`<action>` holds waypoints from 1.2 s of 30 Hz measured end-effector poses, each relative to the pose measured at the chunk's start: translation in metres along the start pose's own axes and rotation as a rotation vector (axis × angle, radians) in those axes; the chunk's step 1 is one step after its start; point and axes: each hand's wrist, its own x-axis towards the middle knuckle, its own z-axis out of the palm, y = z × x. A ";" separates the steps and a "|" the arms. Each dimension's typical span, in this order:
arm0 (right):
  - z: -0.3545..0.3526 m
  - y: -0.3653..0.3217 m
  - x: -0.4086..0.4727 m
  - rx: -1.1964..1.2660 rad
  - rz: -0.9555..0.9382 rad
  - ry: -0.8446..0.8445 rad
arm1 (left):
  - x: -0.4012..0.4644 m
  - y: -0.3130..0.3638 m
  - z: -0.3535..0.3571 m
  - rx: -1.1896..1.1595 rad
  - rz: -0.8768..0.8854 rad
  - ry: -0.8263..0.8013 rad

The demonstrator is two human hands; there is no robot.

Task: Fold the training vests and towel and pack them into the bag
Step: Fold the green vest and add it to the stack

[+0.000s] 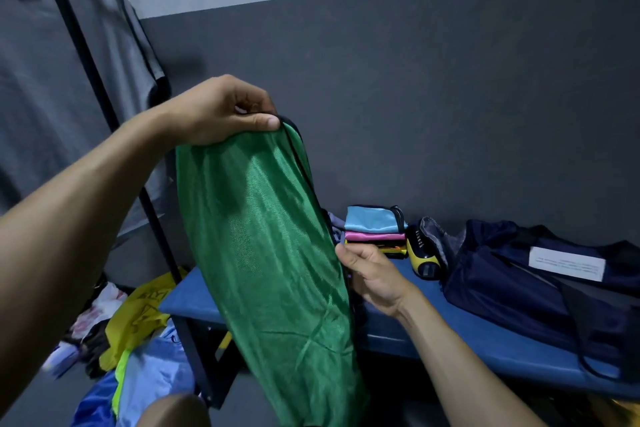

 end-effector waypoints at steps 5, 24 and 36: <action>-0.007 -0.008 -0.007 -0.148 0.042 -0.062 | 0.000 -0.005 0.005 0.056 -0.105 0.054; -0.097 -0.020 -0.029 -0.239 0.137 0.115 | -0.041 -0.069 0.115 -0.685 -0.501 0.231; -0.153 -0.061 -0.022 -0.619 0.273 -0.092 | -0.070 -0.091 0.234 -0.753 -0.588 0.320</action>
